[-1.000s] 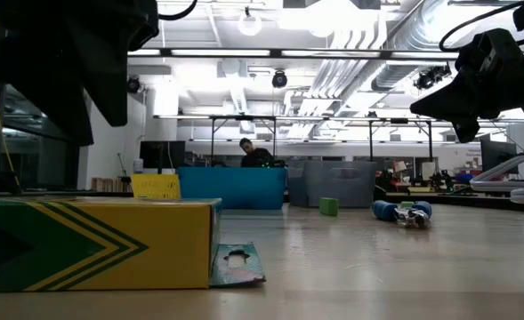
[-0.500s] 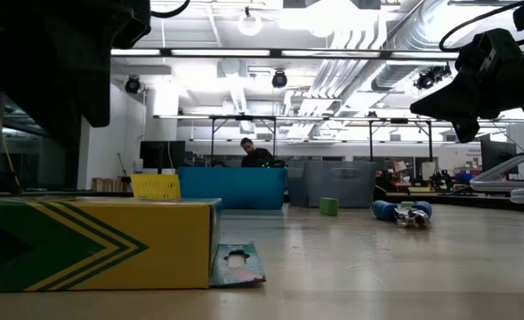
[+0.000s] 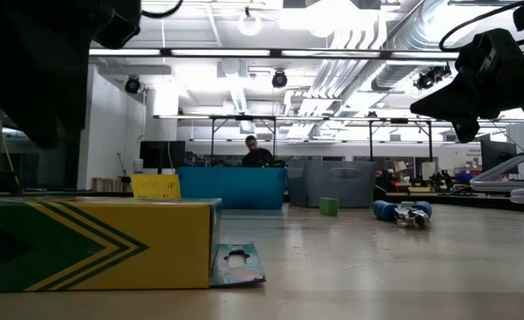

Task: Pick & Place School Supplies
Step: Put the crayon box into the blue bin

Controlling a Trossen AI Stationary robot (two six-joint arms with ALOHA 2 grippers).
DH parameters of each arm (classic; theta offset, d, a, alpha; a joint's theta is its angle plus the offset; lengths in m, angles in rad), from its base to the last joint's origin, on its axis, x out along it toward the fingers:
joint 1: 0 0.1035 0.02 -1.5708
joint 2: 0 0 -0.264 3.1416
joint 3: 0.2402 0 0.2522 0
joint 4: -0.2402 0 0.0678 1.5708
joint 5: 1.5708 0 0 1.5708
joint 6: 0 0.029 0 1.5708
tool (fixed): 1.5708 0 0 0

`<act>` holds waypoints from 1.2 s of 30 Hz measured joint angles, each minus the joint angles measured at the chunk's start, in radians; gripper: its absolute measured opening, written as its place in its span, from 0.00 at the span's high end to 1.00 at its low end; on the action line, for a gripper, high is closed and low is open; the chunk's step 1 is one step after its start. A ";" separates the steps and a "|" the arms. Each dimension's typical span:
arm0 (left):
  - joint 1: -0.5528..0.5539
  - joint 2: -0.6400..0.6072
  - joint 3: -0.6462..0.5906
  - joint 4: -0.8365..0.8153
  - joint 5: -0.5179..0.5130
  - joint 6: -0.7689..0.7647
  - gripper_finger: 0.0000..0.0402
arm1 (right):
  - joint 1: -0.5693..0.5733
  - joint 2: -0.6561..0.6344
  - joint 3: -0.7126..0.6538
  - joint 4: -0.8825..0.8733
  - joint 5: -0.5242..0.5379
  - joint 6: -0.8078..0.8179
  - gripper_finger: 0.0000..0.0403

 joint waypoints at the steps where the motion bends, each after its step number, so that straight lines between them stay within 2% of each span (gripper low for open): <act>1: 0.005 0.000 0.000 0.003 0.012 0.013 0.45 | 0.000 0.000 0.000 0.000 0.000 0.000 0.99; 7: 0.023 0.000 0.000 0.036 0.074 0.088 0.45 | 0.000 0.000 0.000 0.000 0.000 0.000 0.99; 13: 0.020 -0.015 0.000 0.012 0.073 0.090 0.45 | 0.000 0.000 0.000 0.000 0.000 0.000 0.99; 22: -0.018 -0.051 0.001 -0.106 0.057 0.000 0.45 | 0.000 0.000 0.000 0.000 0.000 0.000 0.99; 27: -0.071 -0.057 0.001 -0.160 0.042 -0.123 0.45 | 0.000 0.000 0.000 0.000 0.000 0.000 0.99; 36: -0.146 -0.046 0.002 -0.145 0.042 -0.262 0.45 | 0.000 0.000 0.000 0.000 0.000 0.000 0.99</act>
